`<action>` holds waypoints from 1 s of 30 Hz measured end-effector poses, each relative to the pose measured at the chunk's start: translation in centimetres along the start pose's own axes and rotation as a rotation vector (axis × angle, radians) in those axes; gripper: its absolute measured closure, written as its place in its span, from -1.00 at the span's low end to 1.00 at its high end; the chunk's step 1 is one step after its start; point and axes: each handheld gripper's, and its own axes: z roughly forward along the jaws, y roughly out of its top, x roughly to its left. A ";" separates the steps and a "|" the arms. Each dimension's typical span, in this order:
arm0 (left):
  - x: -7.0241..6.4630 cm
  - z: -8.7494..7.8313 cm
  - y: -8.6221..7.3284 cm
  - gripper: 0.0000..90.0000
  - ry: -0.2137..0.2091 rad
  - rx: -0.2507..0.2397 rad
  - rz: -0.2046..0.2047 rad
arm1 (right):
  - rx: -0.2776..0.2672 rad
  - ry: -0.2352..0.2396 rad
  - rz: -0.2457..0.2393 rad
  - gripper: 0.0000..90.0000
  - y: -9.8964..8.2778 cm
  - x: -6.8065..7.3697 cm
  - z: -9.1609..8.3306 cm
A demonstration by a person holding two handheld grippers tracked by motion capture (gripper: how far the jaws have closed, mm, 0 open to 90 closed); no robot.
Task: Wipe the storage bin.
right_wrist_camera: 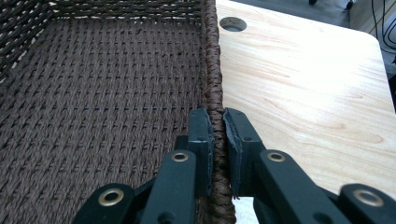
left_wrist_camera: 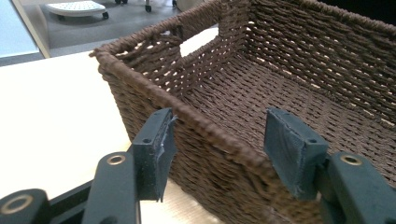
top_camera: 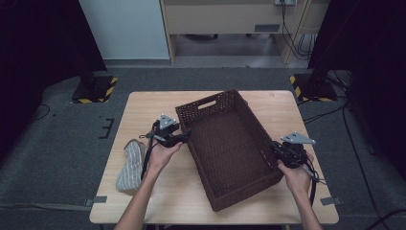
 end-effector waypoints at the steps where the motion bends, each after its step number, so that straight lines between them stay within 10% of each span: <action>1: 0.1 0.0 0.1 -0.10 0.009 0.002 0.007 | -0.004 0.007 0.001 0.80 0.1 -0.2 0.2; 13: 3.1 2.4 1.8 -0.14 0.031 -0.006 0.013 | -0.031 -0.008 0.028 0.42 -0.2 -0.6 0.0; 30: 6.2 5.3 1.7 -0.02 0.005 -0.062 -0.059 | -0.008 0.015 0.013 0.81 0.1 -0.7 0.3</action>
